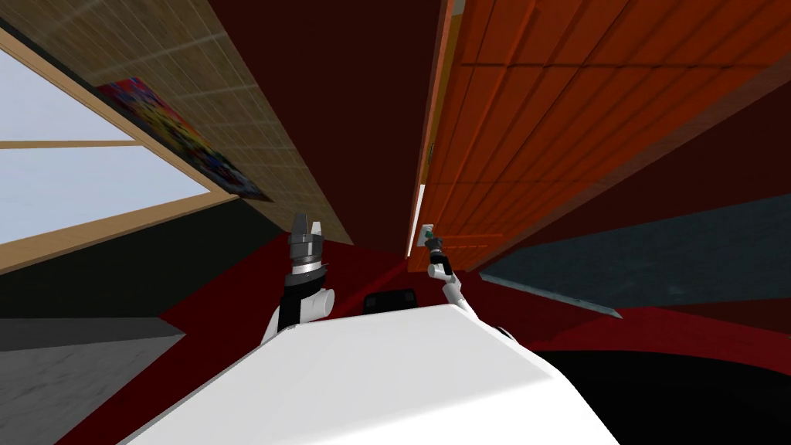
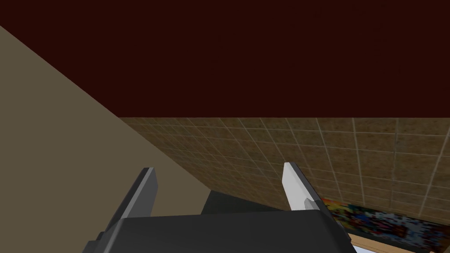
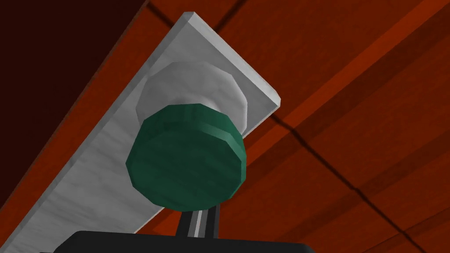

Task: Pull the door open

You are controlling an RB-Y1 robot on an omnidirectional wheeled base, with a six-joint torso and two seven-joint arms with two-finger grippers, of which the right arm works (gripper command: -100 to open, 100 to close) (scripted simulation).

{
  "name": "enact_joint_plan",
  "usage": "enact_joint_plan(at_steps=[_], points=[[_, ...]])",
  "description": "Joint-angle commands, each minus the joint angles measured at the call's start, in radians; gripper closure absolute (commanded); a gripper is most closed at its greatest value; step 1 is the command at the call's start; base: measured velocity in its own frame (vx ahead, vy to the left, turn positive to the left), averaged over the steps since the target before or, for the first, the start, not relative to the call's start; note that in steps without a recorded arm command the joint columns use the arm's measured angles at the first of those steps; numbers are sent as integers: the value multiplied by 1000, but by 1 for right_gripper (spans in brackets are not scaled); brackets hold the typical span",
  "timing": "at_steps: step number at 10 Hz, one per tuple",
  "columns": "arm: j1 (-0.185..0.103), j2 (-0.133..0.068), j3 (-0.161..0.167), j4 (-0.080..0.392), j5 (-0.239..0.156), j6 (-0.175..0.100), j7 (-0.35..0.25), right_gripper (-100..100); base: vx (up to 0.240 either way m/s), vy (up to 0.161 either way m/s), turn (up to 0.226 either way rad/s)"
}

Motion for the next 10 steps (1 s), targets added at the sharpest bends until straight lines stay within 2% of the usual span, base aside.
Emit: enact_joint_plan(at_steps=[1,5,6,10], points=[[-2,6,15,-15,-20,-2,-31,-100,-71,-4,18],[18,4,25,-44,-89,5,-123,-100,-93,-14,83],[18,4,25,-44,-89,5,-123,-100,-61,-14,25],[41,2,38,-78,-169,13,-230,-100,-85,-31,93]])
